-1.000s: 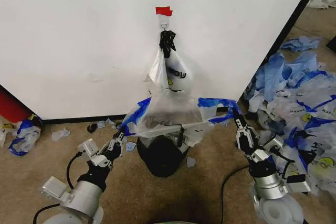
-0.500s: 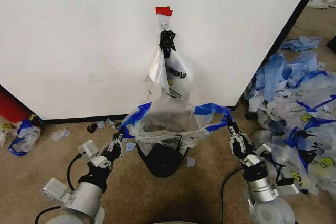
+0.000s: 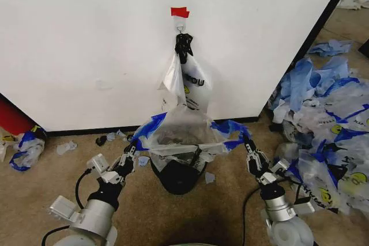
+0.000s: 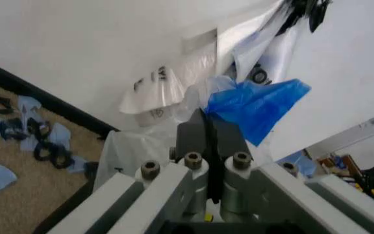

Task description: Pick up the garbage bag from the wall and place it over the trash bin.

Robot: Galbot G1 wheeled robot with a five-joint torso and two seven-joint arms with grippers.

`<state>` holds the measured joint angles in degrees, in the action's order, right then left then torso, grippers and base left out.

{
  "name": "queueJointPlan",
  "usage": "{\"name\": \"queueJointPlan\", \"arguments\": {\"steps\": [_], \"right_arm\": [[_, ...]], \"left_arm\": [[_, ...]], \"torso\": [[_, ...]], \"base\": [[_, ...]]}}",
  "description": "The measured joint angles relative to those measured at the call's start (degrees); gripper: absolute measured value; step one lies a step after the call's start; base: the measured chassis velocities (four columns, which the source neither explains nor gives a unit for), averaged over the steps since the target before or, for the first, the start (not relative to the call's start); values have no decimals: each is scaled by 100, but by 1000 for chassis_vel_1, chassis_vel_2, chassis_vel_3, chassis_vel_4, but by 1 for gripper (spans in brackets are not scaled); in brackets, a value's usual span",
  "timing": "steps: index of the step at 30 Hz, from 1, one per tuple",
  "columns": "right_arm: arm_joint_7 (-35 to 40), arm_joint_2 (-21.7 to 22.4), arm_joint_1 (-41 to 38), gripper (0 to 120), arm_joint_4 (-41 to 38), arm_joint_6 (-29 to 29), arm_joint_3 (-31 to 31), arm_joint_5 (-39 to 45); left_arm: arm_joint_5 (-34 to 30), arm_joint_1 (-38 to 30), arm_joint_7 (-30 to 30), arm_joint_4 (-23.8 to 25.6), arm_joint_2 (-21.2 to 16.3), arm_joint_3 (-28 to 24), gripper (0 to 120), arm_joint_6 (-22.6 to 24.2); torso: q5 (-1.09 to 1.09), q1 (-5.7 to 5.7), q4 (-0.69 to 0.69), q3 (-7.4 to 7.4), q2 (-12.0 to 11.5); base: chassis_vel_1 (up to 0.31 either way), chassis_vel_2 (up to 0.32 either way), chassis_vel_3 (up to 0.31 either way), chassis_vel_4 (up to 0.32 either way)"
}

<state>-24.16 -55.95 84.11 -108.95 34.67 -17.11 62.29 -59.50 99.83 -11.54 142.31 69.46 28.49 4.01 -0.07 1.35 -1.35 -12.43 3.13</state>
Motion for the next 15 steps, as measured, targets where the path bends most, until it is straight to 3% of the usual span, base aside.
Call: {"name": "queueJointPlan", "arguments": {"steps": [8, 15], "right_arm": [[16, 32, 161, 0, -111, 0, -15, -85], [267, 159, 274, 0, -197, -85, 134, -678]], "left_arm": [[343, 92, 223, -168, 49, -104, 0, -160], [524, 72, 350, -328, 8, -106, 0, -224]], "torso": [[0, 0, 0, 0, 0], [0, 0, 0, 0, 0]], "base": [[0, 0, 0, 0], [0, 0, 0, 0]]}}
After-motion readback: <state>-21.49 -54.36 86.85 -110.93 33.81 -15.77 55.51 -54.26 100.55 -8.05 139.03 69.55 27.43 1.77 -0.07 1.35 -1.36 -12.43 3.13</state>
